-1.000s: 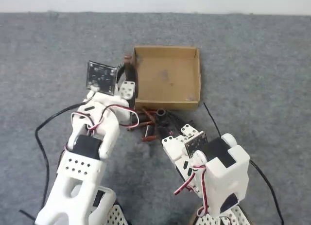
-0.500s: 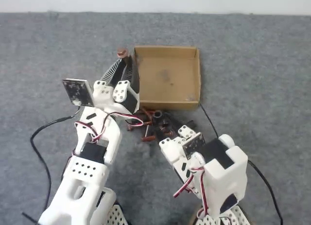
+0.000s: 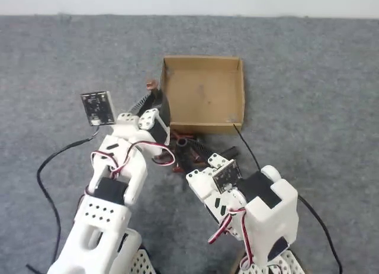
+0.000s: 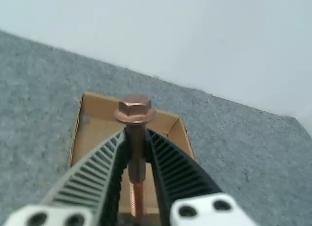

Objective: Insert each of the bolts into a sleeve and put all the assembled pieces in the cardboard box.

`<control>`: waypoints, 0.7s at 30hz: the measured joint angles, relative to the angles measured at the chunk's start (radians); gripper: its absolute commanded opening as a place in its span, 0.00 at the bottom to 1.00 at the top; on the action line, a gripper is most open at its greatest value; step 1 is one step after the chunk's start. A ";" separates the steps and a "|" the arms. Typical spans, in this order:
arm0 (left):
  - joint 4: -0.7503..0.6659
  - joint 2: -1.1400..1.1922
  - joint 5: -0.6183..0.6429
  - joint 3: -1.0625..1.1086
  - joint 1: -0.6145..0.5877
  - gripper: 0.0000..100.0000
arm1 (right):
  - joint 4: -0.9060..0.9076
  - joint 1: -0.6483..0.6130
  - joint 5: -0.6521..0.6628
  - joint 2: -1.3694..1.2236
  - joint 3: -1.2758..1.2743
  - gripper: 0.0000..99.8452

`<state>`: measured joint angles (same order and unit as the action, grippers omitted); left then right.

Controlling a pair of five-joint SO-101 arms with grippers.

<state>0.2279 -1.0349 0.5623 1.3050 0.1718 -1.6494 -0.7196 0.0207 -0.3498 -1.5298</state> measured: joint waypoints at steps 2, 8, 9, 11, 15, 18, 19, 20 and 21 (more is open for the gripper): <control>0.037 -0.020 0.005 0.000 0.028 0.01 | 0.000 0.000 0.000 0.000 0.000 0.01; 0.112 -0.031 -0.025 0.000 0.094 0.01 | 0.000 0.000 0.000 0.000 0.000 0.01; 0.112 -0.032 -0.028 0.000 0.092 0.01 | 0.000 0.000 0.000 0.000 0.000 0.01; 0.112 -0.035 -0.031 0.000 0.098 0.01 | 0.000 0.000 0.000 0.000 0.000 0.01; 0.112 -0.038 -0.048 0.000 0.095 0.01 | 0.000 0.000 0.000 0.000 0.000 0.01; 0.112 -0.040 -0.087 0.009 0.103 0.01 | 0.000 0.000 0.000 0.000 0.000 0.01; 0.112 -0.040 -0.095 0.018 0.104 0.01 | 0.000 0.000 0.000 0.000 0.000 0.01; 0.112 -0.040 -0.098 0.026 0.104 0.01 | 0.000 0.000 0.000 0.000 0.000 0.01; 0.112 -0.040 -0.101 0.032 0.104 0.01 | 0.000 0.000 0.000 0.000 0.000 0.01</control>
<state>0.3399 -1.0748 0.4611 1.3372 0.2762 -1.6494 -0.7196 0.0207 -0.3498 -1.5298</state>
